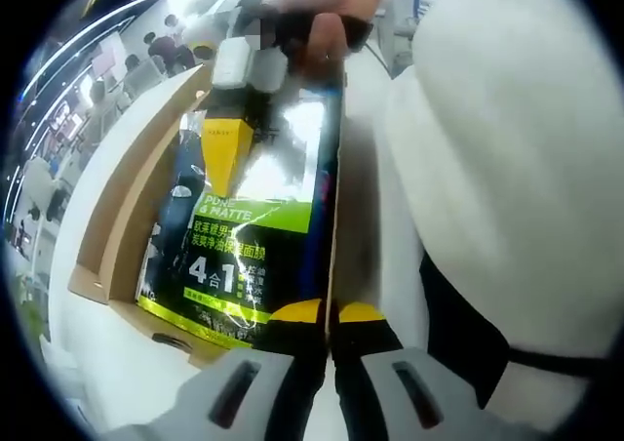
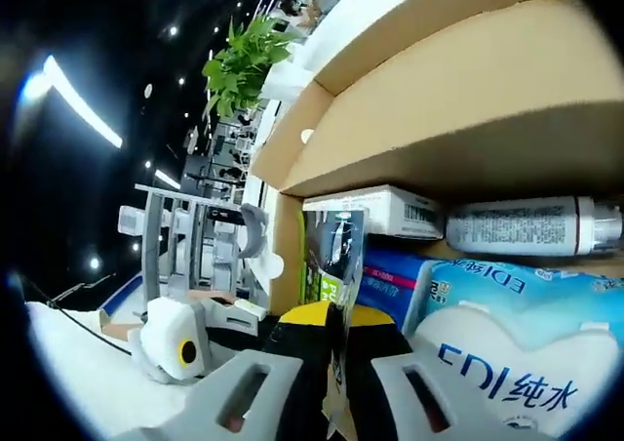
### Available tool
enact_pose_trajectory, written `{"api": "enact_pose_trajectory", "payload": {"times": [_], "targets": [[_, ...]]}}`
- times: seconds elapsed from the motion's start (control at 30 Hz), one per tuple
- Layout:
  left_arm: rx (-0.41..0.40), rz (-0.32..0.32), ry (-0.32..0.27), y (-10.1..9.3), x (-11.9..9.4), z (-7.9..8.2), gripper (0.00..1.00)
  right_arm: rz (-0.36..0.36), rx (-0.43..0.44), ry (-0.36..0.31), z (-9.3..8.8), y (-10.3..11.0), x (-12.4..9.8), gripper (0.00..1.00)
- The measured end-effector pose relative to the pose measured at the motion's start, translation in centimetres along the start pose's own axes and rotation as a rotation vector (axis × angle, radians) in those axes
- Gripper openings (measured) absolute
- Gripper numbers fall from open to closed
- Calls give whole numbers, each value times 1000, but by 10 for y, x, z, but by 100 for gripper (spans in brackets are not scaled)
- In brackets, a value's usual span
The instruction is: Operate the shoe box by opening the lid, removing the specified soft item, and placing it in the target area until the item is outside and the box remains undamaged.
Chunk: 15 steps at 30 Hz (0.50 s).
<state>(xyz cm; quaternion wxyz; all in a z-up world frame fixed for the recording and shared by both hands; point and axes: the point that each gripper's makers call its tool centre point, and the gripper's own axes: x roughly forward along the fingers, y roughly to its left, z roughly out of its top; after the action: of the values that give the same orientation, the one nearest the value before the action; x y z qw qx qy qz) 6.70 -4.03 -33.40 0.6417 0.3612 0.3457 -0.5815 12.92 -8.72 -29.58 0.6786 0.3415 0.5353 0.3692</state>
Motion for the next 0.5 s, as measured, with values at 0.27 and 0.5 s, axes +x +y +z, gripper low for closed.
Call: {"api": "enact_pose_trajectory", "payload": {"times": [0.27, 0.5], "targets": [[2, -2, 2, 0, 0, 0, 2, 118, 12, -17, 9, 24, -9, 0], [2, -9, 3, 0, 0, 0, 2, 130, 23, -19, 13, 30, -19, 0]]}}
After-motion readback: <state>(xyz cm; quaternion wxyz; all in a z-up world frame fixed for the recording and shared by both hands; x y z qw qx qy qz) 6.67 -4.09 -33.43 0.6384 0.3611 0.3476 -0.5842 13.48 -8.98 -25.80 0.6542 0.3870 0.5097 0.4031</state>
